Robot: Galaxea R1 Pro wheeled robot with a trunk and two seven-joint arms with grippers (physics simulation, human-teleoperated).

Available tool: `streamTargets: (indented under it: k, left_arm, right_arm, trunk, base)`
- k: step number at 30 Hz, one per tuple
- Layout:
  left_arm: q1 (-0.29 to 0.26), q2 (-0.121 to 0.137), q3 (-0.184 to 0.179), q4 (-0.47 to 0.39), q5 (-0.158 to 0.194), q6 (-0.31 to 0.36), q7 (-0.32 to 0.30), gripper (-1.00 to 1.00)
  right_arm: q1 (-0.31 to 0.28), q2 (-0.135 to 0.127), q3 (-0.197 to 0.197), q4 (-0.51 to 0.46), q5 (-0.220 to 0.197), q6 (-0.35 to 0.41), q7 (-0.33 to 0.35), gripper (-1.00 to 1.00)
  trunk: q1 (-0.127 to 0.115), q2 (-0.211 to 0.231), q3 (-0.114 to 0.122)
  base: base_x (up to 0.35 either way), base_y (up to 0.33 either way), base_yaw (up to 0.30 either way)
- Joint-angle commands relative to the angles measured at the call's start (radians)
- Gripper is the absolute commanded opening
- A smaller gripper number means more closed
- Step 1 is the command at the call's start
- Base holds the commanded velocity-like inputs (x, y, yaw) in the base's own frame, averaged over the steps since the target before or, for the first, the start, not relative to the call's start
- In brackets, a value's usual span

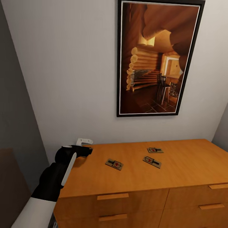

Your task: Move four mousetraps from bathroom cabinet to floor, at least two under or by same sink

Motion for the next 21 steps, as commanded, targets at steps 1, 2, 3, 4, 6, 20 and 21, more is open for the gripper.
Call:
streamTargets:
  k: [1,2,3,4,6,20,21]
  left_arm:
    - [-0.001,0.000,0.000,0.000,-0.001,0.004,0.000,1.00]
    - [-0.001,0.000,0.000,0.001,-0.001,0.004,0.000,1.00]
    - [-0.001,0.000,0.000,0.002,-0.001,0.004,0.000,1.00]
    - [-0.001,0.000,0.000,0.002,-0.001,0.004,0.000,1.00]
    - [-0.001,0.000,0.000,0.003,-0.001,0.004,0.000,1.00]
    - [-0.001,0.000,0.000,0.017,-0.001,0.004,-0.001,1.00]
    - [-0.001,0.000,0.000,0.018,-0.001,0.004,-0.001,1.00]
  right_arm:
    - [-0.001,0.000,0.000,0.001,0.000,-0.003,0.002,1.00]
    - [-0.001,0.000,0.000,0.001,0.000,-0.003,0.002,1.00]
    - [-0.001,0.000,0.000,0.001,0.000,-0.003,0.002,1.00]
    - [-0.001,0.000,0.000,0.001,0.000,-0.003,0.002,1.00]
    - [-0.001,0.000,0.000,0.001,0.000,-0.003,0.002,1.00]
    - [-0.001,0.000,0.000,0.001,0.000,-0.003,0.002,1.00]
    - [-0.001,0.000,0.000,0.001,0.000,-0.003,0.002,1.00]
  trunk:
    - [0.000,-0.001,-0.001]
    - [0.000,-0.001,-0.001]
    - [0.000,-0.001,-0.001]
    - [0.000,-0.001,-0.001]
    - [0.000,-0.001,-0.001]
    - [0.000,-0.001,-0.001]
    - [0.000,-0.001,-0.001]
  base:
    - [0.000,0.000,0.000]
    - [0.000,0.000,0.000]
    - [0.000,0.000,0.000]
    - [0.000,0.000,0.000]
    - [0.000,0.000,0.000]
    - [0.077,0.000,0.000]
    - [0.047,0.000,0.000]
